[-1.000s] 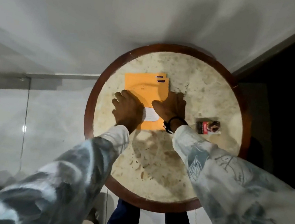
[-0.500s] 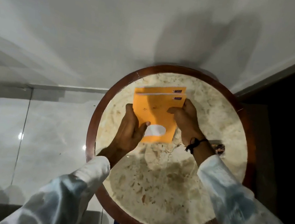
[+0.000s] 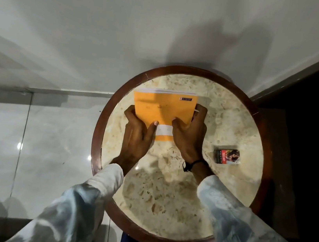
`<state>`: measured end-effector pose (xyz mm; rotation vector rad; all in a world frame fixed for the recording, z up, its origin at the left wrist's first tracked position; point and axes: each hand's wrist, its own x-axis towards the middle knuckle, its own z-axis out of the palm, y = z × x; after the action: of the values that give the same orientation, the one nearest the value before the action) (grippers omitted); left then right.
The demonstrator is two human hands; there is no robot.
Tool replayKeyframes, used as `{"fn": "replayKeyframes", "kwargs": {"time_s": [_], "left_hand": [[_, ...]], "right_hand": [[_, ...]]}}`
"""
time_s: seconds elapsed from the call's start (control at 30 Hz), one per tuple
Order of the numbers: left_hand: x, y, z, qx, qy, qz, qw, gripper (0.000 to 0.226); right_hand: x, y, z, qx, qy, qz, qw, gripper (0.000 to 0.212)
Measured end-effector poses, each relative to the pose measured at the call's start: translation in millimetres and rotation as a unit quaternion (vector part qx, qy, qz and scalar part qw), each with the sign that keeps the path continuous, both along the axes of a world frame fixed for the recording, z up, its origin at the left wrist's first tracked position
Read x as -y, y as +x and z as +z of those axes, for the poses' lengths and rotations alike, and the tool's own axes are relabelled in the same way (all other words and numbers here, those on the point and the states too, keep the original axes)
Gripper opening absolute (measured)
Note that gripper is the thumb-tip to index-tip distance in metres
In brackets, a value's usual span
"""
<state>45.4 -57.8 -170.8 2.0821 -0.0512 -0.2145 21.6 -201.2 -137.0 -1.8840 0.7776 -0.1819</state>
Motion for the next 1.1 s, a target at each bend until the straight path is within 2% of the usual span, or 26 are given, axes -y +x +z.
{"fn": "replayKeyframes", "kwargs": {"time_s": [0.13,0.27,0.33,0.5,0.7,0.87,1.0,1.1], "left_hand": [[15,12,3,-0.066,0.092,0.048,0.992,0.064],[30,23,5,-0.15,0.245,0.092,0.953,0.066],[32,22,2,-0.169,0.237,0.09,0.953,0.067],[33,19,-2,-0.164,0.222,0.101,0.956,0.07],[37,15,3,-0.155,0.221,0.116,0.956,0.053],[36,16,3,-0.161,0.232,0.108,0.953,0.051],[37,18,6,-0.176,0.243,0.101,0.949,0.059],[35,20,7,-0.181,0.249,0.089,0.947,0.062]], "right_hand": [[12,15,-11,-0.116,-0.044,0.014,0.992,0.047],[19,30,-22,-0.229,-0.074,0.053,0.969,0.05],[19,35,-26,-0.261,-0.094,0.087,0.957,0.053],[19,39,-29,-0.263,-0.14,0.108,0.948,0.047],[17,40,-27,-0.263,-0.165,0.12,0.943,0.04],[20,39,-26,-0.266,-0.171,0.126,0.94,0.04],[20,36,-28,-0.261,-0.177,0.135,0.939,0.042],[26,35,-29,-0.248,-0.142,0.141,0.948,0.034]]}}
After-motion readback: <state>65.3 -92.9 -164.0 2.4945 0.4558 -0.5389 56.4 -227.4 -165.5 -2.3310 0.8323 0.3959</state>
